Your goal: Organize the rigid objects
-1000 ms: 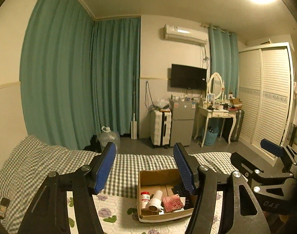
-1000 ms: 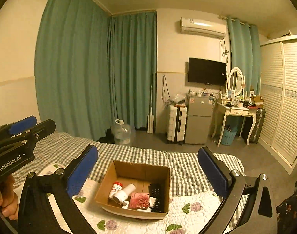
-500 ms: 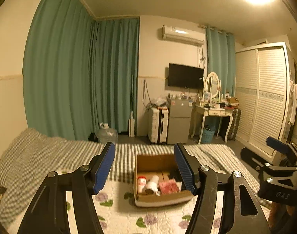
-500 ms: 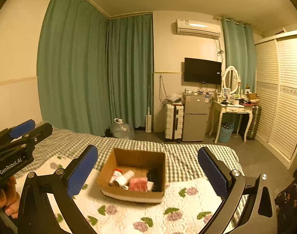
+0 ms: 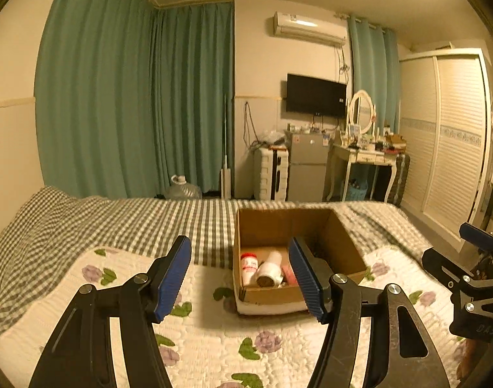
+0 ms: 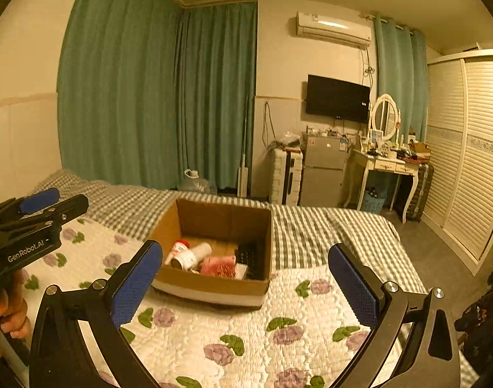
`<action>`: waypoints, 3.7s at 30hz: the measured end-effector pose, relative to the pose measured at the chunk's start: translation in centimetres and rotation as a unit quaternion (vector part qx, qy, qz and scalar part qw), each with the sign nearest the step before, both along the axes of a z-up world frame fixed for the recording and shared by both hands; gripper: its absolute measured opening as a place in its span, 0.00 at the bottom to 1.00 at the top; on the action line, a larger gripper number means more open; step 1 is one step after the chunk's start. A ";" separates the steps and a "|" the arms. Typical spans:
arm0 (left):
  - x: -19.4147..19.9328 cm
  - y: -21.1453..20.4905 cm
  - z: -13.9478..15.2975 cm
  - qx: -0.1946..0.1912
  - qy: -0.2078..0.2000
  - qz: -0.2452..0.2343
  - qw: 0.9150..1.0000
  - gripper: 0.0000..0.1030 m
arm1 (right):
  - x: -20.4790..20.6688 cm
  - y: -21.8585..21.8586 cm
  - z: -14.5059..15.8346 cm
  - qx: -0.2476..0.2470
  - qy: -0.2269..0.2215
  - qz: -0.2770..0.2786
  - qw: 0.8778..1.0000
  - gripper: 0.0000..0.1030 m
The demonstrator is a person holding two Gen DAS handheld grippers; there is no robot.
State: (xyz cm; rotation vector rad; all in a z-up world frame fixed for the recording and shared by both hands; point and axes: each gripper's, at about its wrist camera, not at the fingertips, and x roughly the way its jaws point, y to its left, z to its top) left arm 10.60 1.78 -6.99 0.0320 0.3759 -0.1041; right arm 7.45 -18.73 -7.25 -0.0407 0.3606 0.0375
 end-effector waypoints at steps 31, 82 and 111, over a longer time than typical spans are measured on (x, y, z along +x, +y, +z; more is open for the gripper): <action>1.1 0.6 -2.7 -0.002 0.038 0.005 0.999 0.64 | 2.2 -0.1 -3.8 0.008 0.044 -0.007 0.999 1.00; 1.2 0.2 -3.4 -0.006 0.057 0.007 0.998 0.64 | 2.4 0.5 -4.8 0.000 0.055 -0.008 0.998 1.00; 1.4 -0.8 -4.1 0.006 0.067 0.004 0.998 0.64 | 2.6 0.7 -5.1 0.000 0.062 -0.008 0.998 1.00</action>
